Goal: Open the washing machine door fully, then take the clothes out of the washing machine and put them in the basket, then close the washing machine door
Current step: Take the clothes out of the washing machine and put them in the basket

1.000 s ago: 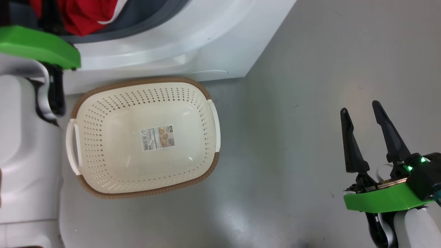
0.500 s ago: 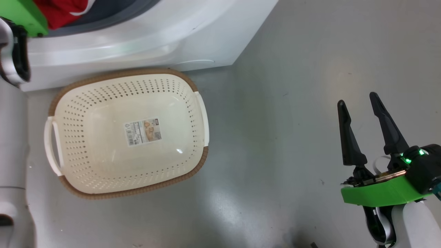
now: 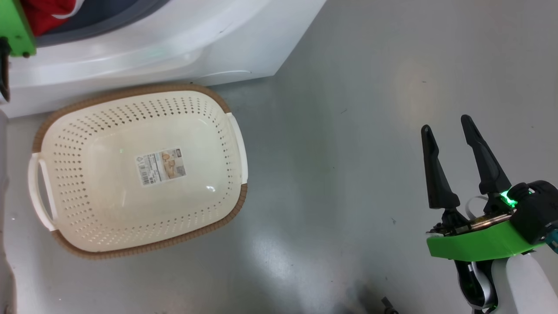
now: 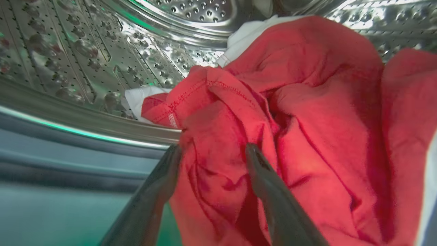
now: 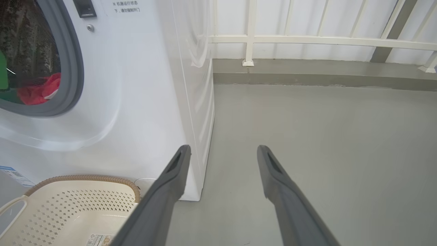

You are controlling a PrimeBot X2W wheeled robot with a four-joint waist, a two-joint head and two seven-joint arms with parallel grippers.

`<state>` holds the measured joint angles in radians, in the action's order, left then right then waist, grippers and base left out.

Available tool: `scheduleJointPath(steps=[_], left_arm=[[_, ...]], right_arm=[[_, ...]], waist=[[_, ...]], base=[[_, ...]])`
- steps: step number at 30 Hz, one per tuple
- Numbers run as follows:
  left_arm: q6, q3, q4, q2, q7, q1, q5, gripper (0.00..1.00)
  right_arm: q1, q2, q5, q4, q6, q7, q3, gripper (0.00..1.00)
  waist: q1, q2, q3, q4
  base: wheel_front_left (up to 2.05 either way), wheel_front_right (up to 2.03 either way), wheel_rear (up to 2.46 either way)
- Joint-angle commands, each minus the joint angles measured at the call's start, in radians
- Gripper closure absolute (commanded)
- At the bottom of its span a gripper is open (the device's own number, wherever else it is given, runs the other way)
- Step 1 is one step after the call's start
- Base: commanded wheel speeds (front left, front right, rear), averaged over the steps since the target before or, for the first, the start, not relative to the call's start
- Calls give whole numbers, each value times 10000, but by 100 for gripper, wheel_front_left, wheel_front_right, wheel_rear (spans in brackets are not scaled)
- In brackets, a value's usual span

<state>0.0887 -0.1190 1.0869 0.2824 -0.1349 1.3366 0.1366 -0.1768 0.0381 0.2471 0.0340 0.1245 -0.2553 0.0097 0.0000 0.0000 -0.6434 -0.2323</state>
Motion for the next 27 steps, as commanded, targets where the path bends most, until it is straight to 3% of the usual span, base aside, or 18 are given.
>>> scheduleJointPath(steps=[1,12,13,14,15,16,27], left_arm=[[86,13,-68,571,-159,181,-115,0],[115,-199,596,774,-665,208,-95,0],[111,-204,611,769,-655,200,-73,15],[111,-204,611,769,-655,200,-73,15],[83,-208,645,751,-681,183,-41,65],[40,-215,670,742,-698,167,-12,100],[-474,-19,374,630,649,-159,546,100]], right_arm=[[-56,121,139,264,62,-65,221,0],[-35,121,254,257,62,-65,337,0],[-34,121,262,261,62,-65,342,0],[-34,121,262,261,62,-65,342,0],[-30,121,270,268,62,-65,346,0],[-25,121,277,275,62,-65,348,0],[-9,121,244,323,62,-65,257,0]], waist=[[0,0,-27,-63],[0,0,20,-263],[0,0,29,-270],[0,0,29,-270],[0,0,40,-275],[0,0,48,-278],[0,0,58,-83]], base=[[0,0,0],[0,0,0],[0,0,0],[0,0,0],[0,0,0],[0,0,0],[0,0,0]])
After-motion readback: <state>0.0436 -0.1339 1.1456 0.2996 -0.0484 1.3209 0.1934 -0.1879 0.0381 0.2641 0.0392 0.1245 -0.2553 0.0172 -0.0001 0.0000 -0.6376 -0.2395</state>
